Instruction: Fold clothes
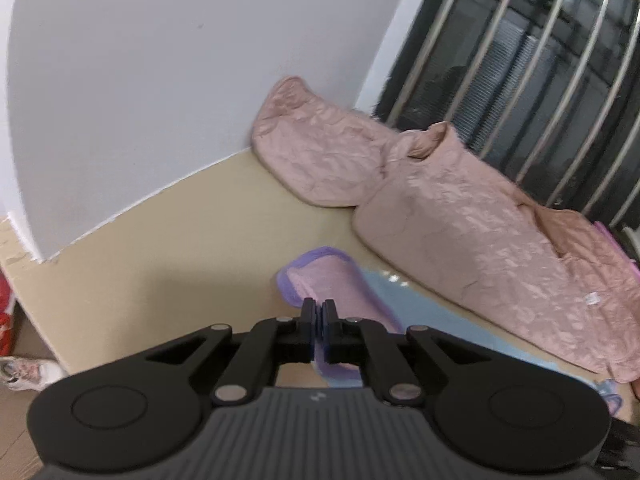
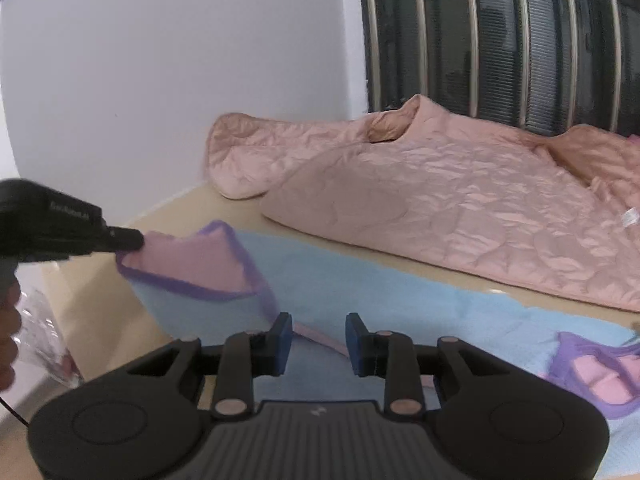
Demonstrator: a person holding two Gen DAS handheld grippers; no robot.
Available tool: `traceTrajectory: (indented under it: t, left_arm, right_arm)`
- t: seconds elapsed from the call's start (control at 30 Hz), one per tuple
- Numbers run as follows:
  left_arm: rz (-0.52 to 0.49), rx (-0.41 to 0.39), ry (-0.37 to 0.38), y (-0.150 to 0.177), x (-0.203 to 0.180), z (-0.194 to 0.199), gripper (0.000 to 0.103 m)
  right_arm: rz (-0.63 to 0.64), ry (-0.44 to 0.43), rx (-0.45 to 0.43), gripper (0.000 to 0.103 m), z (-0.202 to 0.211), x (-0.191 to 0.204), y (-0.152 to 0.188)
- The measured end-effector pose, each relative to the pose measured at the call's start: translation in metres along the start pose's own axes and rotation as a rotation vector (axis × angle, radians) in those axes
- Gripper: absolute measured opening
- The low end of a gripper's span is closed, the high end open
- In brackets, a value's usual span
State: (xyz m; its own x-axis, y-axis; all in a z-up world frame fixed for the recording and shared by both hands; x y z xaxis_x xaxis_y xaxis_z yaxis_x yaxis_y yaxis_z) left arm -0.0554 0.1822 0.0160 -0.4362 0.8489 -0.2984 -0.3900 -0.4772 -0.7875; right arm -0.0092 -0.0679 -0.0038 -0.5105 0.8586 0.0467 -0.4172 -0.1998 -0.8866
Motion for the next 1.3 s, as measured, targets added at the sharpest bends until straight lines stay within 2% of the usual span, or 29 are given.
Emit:
traceTrajectory:
  t: [0.07, 0.13, 0.17, 0.27, 0.33, 0.43, 0.47, 0.53, 0.6, 0.73, 0.8, 0.83, 0.93, 1.03, 1.13, 1.23, 1.3]
  left_arm:
    - [0.009, 0.012, -0.068, 0.004, 0.008, -0.002, 0.010]
    - [0.026, -0.020, -0.093, 0.003, 0.009, 0.004, 0.029]
    - [0.031, -0.038, -0.098, 0.002, 0.008, 0.008, 0.031]
    - [-0.027, -0.095, -0.008, -0.003, -0.027, 0.021, 0.039]
    - [-0.061, -0.072, 0.091, 0.000, -0.059, 0.020, 0.043]
    - [-0.089, 0.012, 0.256, 0.012, -0.109, 0.013, 0.043]
    - [-0.117, 0.038, 0.319, 0.019, -0.128, 0.008, 0.043]
    - [-0.200, 0.071, 0.385, 0.035, -0.157, -0.002, 0.048]
    - [-0.288, 0.107, 0.375, 0.053, -0.179, -0.014, 0.048]
    - [-0.364, 0.193, 0.353, 0.079, -0.196, -0.032, 0.048]
    - [-0.404, 0.201, 0.331, 0.085, -0.197, -0.038, 0.048]
    - [-0.416, 0.205, 0.325, 0.088, -0.195, -0.039, 0.047]
    - [-0.448, 0.204, 0.323, 0.091, -0.196, -0.040, 0.047]
    - [-0.459, 0.208, 0.328, 0.092, -0.194, -0.037, 0.048]
    - [-0.387, 0.208, 0.336, 0.076, -0.187, -0.035, 0.048]
    - [-0.260, 0.180, 0.346, 0.049, -0.167, -0.032, 0.048]
    - [-0.217, 0.166, 0.345, 0.031, -0.156, -0.031, 0.049]
  right_arm:
    - [-0.001, 0.105, -0.035, 0.030, 0.021, -0.022, 0.001]
    - [-0.034, 0.275, -0.048, 0.033, 0.047, -0.061, 0.007]
    - [-0.080, 0.363, -0.044, 0.033, 0.060, -0.086, 0.013]
    - [-0.307, 0.573, 0.014, 0.035, 0.091, -0.159, 0.038]
    - [-0.454, 0.612, 0.037, 0.036, 0.100, -0.191, 0.053]
    - [-0.599, 0.523, 0.004, 0.039, 0.097, -0.205, 0.062]
    - [-0.606, 0.508, -0.004, 0.044, 0.093, -0.204, 0.060]
    - [-0.610, 0.499, -0.025, 0.048, 0.086, -0.201, 0.056]
    - [-0.657, 0.490, -0.052, 0.049, 0.080, -0.203, 0.053]
    - [-0.742, 0.492, -0.079, 0.048, 0.065, -0.212, 0.050]
    - [-0.703, 0.558, -0.055, 0.027, 0.056, -0.214, 0.051]
    - [-0.691, 0.577, -0.043, 0.006, 0.053, -0.215, 0.052]
    - [-0.697, 0.567, -0.056, 0.006, 0.053, -0.217, 0.052]
    - [-0.581, 0.556, -0.085, 0.006, 0.058, -0.202, 0.034]
    - [-0.319, 0.508, -0.138, 0.006, 0.058, -0.163, 0.004]
    - [-0.097, 0.403, -0.106, 0.006, 0.036, -0.109, -0.007]
    - [0.022, 0.349, -0.015, 0.010, 0.009, -0.078, 0.001]
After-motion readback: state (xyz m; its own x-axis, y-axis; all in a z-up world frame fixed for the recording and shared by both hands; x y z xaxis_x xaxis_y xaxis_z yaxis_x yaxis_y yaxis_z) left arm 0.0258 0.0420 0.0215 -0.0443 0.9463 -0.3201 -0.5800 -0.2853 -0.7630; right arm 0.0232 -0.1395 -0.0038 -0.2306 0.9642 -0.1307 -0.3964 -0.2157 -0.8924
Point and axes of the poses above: each gripper's, at about its wrist camera, not at the fingertips, and z roughly against the way its jaws point, x to its left, y to its underside, the point moved 6 cm from there along -z, roughly the way its jaws point, and after that the axes turned 6 degrees about -x, right-handed, at the moved point
